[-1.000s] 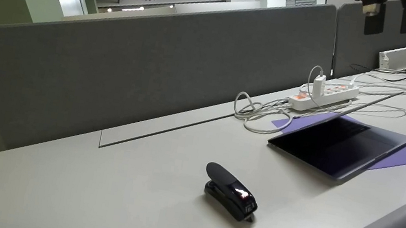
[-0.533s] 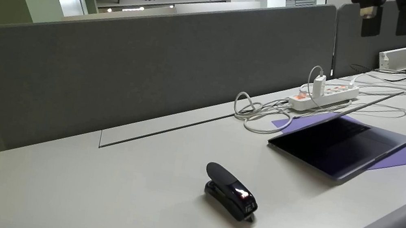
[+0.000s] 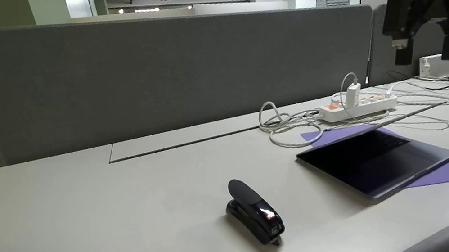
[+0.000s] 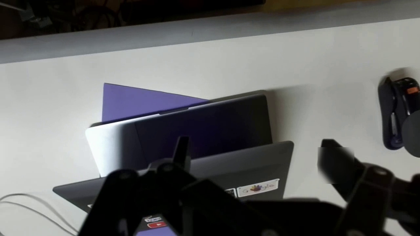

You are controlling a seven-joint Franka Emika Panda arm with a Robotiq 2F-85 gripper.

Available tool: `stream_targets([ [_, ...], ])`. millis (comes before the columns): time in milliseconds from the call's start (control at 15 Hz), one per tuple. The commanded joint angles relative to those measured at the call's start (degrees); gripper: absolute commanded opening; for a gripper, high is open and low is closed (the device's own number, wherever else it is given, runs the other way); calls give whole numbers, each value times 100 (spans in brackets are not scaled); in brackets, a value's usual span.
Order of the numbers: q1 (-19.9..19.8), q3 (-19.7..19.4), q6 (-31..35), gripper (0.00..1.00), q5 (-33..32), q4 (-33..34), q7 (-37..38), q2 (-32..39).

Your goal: Open the laptop fully

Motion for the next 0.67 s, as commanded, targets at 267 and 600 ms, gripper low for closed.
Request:
stream_targets([
  [267,-319,-188,724,100,-321,3,380,1282],
  [600,-372,-331,1439,60,-588,7,463,2053],
])
